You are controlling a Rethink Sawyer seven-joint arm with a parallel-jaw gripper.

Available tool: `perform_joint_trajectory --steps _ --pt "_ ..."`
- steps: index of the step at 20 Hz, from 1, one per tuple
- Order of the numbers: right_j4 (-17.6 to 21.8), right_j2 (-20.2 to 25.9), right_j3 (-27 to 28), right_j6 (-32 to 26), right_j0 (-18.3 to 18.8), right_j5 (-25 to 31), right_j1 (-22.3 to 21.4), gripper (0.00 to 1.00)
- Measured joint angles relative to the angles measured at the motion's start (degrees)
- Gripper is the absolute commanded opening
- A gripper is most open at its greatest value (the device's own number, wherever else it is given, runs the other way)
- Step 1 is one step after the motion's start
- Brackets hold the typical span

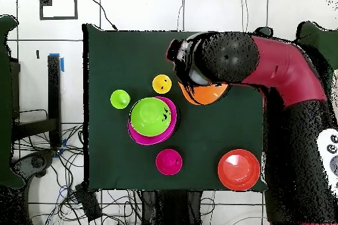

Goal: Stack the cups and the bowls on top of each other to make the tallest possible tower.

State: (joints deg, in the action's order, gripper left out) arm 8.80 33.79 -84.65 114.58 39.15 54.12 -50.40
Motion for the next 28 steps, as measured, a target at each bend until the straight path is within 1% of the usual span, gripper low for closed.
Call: perform_joint_trajectory --steps 2,6,12,13,19,24,28 --pt "0.70 -0.40 0.37 0.00 -0.35 0.40 -0.04 0.00" --pt "3.31 -1.28 2.69 0.00 -1.85 3.39 -0.07 0.00" --pt "4.23 -1.37 6.73 0.00 -3.66 7.02 0.12 0.00" --pt "4.31 -1.42 8.49 0.00 -4.50 8.04 0.28 0.00" --pt "4.52 -1.51 12.96 0.00 -6.88 9.16 1.09 0.00" --pt "4.89 -1.75 17.25 0.00 -9.95 9.17 2.80 0.00" --pt "4.91 -2.24 19.02 0.00 -11.72 9.17 3.56 0.00"
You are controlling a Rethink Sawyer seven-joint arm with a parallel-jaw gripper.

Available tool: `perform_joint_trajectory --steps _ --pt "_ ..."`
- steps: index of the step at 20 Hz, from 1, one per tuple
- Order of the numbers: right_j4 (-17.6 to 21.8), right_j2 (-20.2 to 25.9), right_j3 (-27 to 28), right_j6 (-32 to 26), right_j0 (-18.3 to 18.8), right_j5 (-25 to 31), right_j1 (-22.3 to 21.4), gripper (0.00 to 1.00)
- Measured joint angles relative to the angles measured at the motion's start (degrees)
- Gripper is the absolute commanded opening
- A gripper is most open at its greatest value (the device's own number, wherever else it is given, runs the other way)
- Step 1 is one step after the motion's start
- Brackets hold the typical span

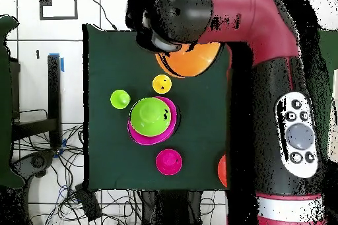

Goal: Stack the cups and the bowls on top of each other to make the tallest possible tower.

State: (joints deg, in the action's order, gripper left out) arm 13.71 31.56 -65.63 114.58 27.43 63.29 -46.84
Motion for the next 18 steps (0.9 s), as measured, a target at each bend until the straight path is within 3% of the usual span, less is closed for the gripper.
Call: perform_joint_trajectory --steps 18 --pt "-0.11 -4.95 1.19 0.06 -6.75 0.00 1.57 0.00"
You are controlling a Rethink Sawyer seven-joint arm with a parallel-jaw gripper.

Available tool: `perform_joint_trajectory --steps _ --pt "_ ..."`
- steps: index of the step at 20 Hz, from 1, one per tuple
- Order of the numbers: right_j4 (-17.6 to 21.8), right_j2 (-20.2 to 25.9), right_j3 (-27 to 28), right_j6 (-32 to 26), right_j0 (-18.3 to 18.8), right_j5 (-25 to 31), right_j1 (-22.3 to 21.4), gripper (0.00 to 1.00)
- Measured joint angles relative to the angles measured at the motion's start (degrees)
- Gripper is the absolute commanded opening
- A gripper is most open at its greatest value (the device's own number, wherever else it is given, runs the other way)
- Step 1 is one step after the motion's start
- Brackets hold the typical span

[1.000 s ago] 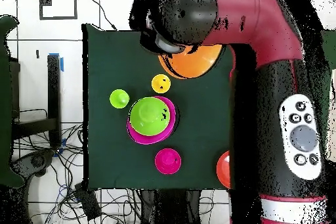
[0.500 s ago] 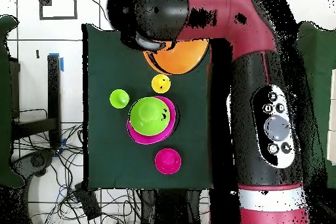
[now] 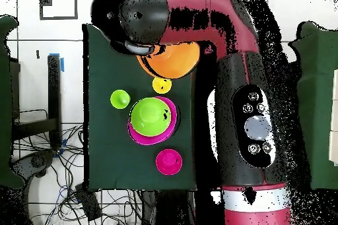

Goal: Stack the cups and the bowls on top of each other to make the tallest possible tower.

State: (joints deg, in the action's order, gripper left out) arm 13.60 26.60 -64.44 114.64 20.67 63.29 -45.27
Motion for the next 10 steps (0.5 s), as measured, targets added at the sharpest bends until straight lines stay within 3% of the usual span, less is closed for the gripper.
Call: perform_joint_trajectory --steps 10 --pt "-1.66 -3.00 -0.75 0.00 -0.91 -0.01 -0.74 0.00"
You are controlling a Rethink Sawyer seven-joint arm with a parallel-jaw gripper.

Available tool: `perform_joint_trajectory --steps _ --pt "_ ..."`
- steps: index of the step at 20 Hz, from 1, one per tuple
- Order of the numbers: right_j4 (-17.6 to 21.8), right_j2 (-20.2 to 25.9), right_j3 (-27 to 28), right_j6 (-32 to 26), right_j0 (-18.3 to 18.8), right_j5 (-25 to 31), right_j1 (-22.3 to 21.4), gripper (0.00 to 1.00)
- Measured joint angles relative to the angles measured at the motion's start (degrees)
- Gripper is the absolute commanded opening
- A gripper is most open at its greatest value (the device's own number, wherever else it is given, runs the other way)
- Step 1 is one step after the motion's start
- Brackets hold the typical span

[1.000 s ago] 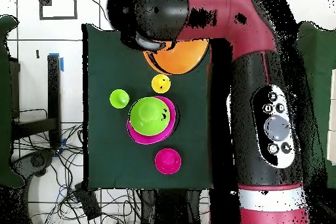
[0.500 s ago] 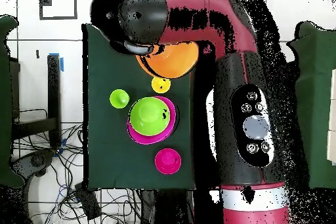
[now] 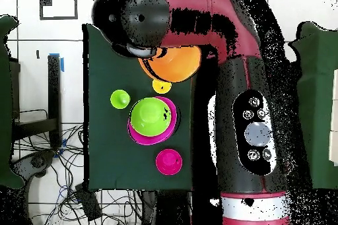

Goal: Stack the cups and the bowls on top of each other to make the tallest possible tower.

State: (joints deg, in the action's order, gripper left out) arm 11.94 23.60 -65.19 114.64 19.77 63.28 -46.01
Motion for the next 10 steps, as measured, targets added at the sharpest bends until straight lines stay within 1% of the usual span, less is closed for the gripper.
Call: perform_joint_trajectory --steps 7,10 --pt "-1.06 -2.71 -2.73 0.00 -0.68 -1.08 -1.55 0.00" --pt "-1.31 -3.94 -4.59 0.25 -1.35 -2.58 -2.47 0.00"
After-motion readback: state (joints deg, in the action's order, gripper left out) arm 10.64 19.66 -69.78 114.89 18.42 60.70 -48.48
